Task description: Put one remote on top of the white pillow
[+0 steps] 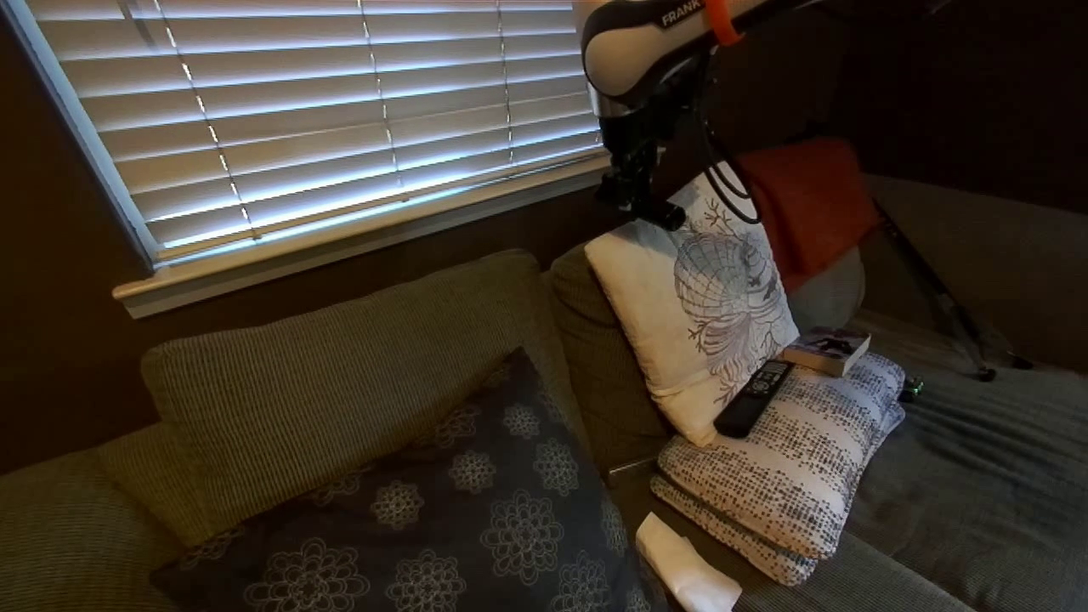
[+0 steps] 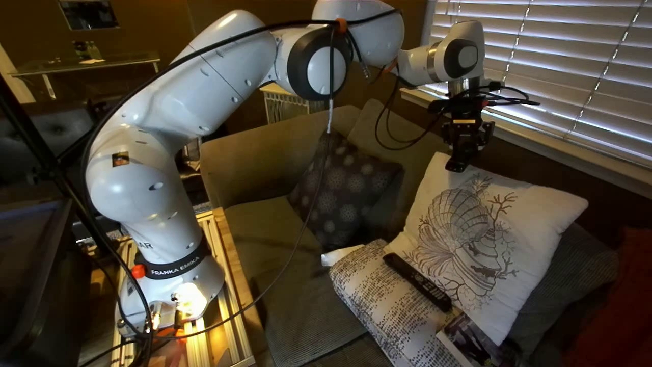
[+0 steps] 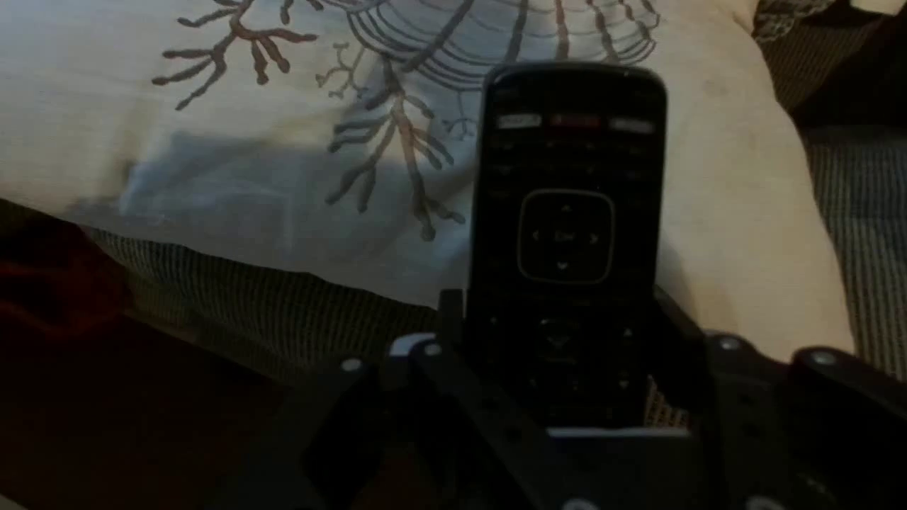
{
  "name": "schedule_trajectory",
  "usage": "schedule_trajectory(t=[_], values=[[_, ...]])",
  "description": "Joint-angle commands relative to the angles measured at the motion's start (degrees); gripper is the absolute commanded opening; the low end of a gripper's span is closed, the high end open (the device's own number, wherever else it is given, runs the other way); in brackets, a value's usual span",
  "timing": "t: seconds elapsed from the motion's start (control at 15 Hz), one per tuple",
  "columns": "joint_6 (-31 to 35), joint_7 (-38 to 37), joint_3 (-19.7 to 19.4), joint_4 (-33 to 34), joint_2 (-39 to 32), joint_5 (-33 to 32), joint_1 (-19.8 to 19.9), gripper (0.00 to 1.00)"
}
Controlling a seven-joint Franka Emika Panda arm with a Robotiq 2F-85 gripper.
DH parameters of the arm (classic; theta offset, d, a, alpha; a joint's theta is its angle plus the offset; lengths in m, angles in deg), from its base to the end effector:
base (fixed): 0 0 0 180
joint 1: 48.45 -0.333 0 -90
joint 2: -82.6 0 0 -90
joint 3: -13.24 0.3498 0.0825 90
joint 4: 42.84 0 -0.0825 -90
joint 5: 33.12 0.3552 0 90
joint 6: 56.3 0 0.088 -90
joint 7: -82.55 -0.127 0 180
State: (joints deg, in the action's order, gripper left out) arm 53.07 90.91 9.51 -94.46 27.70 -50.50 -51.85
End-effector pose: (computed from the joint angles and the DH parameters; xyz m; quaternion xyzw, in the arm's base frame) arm 0.7934 -0.0100 0.3285 0.9766 0.1294 0.0132 0.1712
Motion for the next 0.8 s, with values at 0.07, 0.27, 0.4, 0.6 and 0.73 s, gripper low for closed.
schedule_trajectory(t=[0.07, 0.27, 0.4, 0.6, 0.73], values=[[-0.3, 0.6, 0.9, 9.6, -5.4, 3.4, 1.1, 0.37], [0.6, 0.6, 1.0, 11.7, -7.0, 3.4, 1.1, 0.37], [1.3, 0.4, 0.7, 12.8, -8.4, 2.9, 0.9, 0.37], [2.2, 0.4, 0.5, 14.0, -10.4, 2.7, 1.1, 0.37], [2.5, 0.3, 0.4, 14.6, -11.4, 2.6, 1.1, 0.37]])
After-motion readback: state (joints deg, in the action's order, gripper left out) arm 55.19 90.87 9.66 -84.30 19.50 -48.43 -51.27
